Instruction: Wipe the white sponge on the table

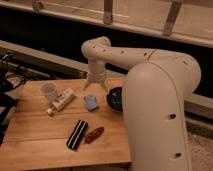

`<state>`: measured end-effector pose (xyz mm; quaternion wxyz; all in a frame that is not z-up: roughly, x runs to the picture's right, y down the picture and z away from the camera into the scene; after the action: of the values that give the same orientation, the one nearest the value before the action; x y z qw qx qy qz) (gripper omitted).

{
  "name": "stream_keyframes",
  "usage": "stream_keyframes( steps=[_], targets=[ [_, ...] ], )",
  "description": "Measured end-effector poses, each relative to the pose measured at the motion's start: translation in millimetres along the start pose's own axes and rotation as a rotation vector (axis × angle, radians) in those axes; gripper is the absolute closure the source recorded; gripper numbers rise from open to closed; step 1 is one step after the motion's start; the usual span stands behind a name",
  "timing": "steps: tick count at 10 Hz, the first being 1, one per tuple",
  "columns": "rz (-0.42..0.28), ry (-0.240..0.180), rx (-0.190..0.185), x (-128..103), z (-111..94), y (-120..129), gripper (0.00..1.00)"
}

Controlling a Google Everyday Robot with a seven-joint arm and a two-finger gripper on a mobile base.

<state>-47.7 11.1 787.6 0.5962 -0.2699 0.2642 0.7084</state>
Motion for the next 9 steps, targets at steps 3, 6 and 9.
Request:
stream_keyframes(
  steps=[3, 6, 9],
  targets=[
    [0.001, -0.077, -0.018, -6.0, 4.1, 7.5, 0.20],
    [-0.058, -0.134, -0.025, -9.2, 5.9, 21.4, 0.20],
    [-0.112, -0.177, -0.051, -31.4, 0.1, 41.8, 0.20]
  ],
)
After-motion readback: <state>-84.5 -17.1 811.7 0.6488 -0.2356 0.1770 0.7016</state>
